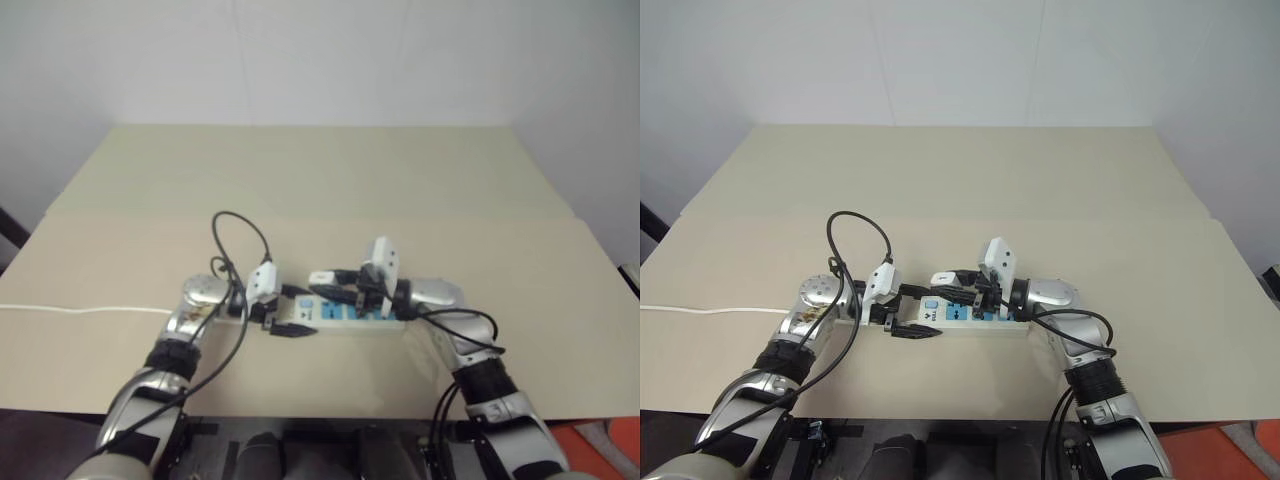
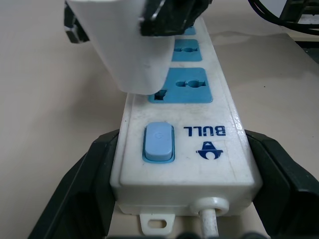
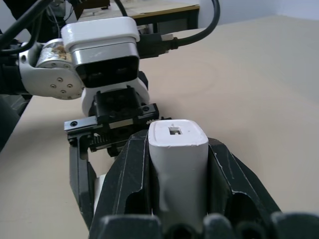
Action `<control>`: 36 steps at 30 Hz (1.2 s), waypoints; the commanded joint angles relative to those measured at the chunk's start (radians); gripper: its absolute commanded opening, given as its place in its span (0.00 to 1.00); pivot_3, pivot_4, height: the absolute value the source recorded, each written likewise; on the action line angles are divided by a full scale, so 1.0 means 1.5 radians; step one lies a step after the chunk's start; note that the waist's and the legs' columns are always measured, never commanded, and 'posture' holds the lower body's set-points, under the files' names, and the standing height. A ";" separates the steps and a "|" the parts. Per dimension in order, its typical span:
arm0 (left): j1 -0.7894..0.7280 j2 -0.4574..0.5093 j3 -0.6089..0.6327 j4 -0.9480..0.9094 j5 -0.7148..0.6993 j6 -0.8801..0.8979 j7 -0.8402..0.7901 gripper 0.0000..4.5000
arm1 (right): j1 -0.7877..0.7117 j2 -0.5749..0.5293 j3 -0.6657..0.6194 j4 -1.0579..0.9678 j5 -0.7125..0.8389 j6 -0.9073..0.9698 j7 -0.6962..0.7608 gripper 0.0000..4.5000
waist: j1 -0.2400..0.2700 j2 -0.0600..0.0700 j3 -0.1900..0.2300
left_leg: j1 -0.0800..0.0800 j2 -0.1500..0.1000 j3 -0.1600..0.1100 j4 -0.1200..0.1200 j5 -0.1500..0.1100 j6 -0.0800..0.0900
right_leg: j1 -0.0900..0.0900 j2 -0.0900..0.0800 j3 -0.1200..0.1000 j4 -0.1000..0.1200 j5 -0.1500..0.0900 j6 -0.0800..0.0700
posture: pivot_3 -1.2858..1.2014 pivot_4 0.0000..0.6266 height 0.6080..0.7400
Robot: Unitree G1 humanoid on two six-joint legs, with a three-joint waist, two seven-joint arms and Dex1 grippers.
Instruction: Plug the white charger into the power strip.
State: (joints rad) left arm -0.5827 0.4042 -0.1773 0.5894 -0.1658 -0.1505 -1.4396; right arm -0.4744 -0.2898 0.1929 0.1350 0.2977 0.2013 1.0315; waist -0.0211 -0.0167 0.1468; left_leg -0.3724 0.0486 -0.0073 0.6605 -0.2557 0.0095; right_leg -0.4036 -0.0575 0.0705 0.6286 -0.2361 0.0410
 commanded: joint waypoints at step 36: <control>0.015 0.046 -0.013 -0.027 -0.006 0.017 0.002 0.73 | 0.004 -0.110 -0.033 0.092 0.007 -0.050 0.060 0.26 | 0.003 0.000 0.000 | 0.000 0.000 0.000 0.000 0.000 0.000 | 0.000 0.000 0.000 -0.001 0.000 0.000 | 0.52 0.24 1.00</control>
State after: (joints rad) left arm -0.5739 0.4177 -0.2148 0.5484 -0.1824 -0.1290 -1.4171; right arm -0.4934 -0.3752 0.2091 0.2218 0.3381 0.1266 1.1290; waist -0.0173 -0.0171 0.1468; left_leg -0.3725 0.0487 -0.0072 0.6602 -0.2558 0.0095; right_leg -0.4030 -0.0576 0.0705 0.6271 -0.2362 0.0411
